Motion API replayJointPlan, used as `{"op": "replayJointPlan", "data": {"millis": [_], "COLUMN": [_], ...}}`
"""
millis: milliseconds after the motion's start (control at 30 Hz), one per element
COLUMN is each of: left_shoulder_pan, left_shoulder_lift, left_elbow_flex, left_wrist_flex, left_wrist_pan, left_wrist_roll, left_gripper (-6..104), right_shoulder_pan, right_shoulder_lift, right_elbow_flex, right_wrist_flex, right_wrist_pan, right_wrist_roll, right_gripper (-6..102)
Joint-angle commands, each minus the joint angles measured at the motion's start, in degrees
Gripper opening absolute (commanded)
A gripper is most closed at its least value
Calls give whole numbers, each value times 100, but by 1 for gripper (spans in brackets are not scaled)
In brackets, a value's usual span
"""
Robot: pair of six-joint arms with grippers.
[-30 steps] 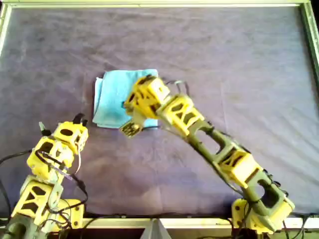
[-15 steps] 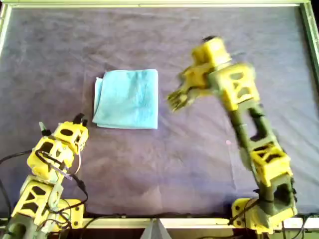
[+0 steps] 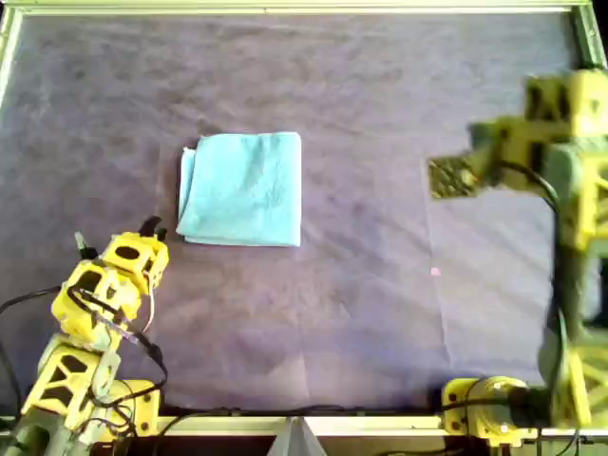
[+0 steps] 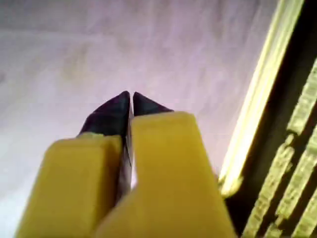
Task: Fold a cloth
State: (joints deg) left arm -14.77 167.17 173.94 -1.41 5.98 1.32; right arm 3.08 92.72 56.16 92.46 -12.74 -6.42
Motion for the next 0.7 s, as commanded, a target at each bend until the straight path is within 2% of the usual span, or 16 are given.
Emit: {"op": "replayJointPlan", "data": {"millis": [0, 133, 233, 300, 367, 533, 667], "left_shoulder_pan": [132, 141, 141, 141, 141, 141, 141], "left_shoulder_lift": [18, 18, 18, 18, 26, 149, 158], "left_elbow_flex": [-79, -79, -79, -79, -79, -79, -79], "left_wrist_flex": [-18, 44, 404, 615, 642, 615, 624], "left_wrist_pan": [-26, -35, -44, -79, -281, -1169, -1740], "left_wrist_roll": [44, 44, 44, 44, 44, 44, 44], "left_gripper": [62, 62, 62, 58, 52, 27, 9], "right_shoulder_pan": [-123, -141, -220, -404, -527, -589, -580], "right_shoulder_lift": [1406, 2268, 3217, 3806, 4324, 5730, 7541], "right_elbow_flex": [940, 1819, 2452, 2997, 3718, 5607, 7102], "right_wrist_flex": [-193, -1028, -1854, -2373, -2892, -3850, -4131], "right_wrist_pan": [-53, 9, 35, -35, -9, 26, 26], "right_wrist_roll": [-202, -756, -1028, -993, -1046, -1020, -984], "right_gripper": [1, 1, 1, 1, 1, 1, 1]}}
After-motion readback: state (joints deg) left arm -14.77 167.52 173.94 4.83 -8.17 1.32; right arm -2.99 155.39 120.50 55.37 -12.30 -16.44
